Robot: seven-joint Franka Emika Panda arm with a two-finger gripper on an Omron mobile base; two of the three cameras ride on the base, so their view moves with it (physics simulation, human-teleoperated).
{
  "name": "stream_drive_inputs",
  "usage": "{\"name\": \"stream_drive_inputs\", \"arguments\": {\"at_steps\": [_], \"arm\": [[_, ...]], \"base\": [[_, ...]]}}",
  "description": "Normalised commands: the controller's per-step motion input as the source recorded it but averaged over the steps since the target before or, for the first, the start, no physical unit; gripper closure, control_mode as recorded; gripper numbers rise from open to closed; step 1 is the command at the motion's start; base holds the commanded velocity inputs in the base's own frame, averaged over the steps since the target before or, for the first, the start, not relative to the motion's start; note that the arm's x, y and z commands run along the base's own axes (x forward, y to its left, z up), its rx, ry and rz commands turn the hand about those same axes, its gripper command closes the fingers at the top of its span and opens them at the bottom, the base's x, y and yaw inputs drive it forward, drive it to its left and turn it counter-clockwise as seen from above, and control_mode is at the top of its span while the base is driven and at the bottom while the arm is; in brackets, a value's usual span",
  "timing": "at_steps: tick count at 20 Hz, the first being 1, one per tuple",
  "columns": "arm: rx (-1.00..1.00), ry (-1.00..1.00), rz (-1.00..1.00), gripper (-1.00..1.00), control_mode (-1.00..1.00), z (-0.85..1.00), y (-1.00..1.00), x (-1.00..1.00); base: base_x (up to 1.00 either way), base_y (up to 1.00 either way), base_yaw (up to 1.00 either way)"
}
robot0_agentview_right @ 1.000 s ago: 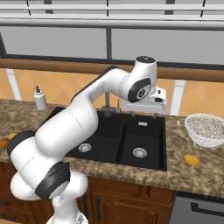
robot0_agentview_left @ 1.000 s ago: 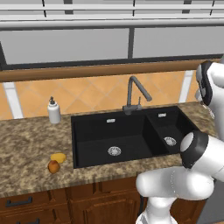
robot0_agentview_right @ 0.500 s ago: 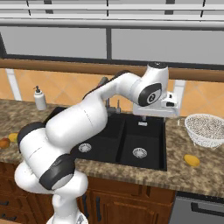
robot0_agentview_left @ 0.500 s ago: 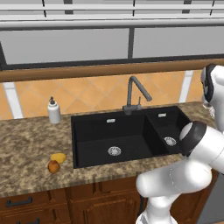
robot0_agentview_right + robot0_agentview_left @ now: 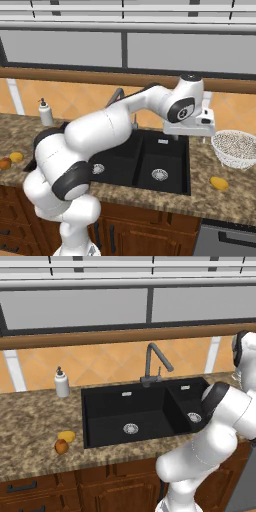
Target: Put the colander in the sink, put the peach, mango, mango in the colander, and turn on the sink faucet and pour water over the colander.
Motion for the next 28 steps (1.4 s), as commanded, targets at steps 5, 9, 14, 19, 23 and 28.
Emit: {"name": "stream_drive_inputs", "arguments": {"at_steps": [5,9,14,19,23,28], "arm": [[0.00,0.04,0.00,-1.00,-1.00,-0.13,-0.31,0.26],[0.00,0.00,0.00,-1.00,-1.00,-0.25,-0.11,0.36],[0.00,0.00,0.00,-1.00,-1.00,-0.28,-0.08,0.31],[0.00,0.04,0.00,-1.00,-1.00,-0.12,-0.12,0.35],[0.00,0.05,0.00,-1.00,-1.00,-0.10,-0.17,0.35],[0.00,0.03,0.00,-1.00,-1.00,-0.18,-0.27,0.38]], "base": [[0.00,0.00,0.00],[0.00,0.00,0.00],[0.00,0.00,0.00],[0.00,0.00,0.00],[0.00,0.00,0.00],[0.00,0.00,0.00]]}}
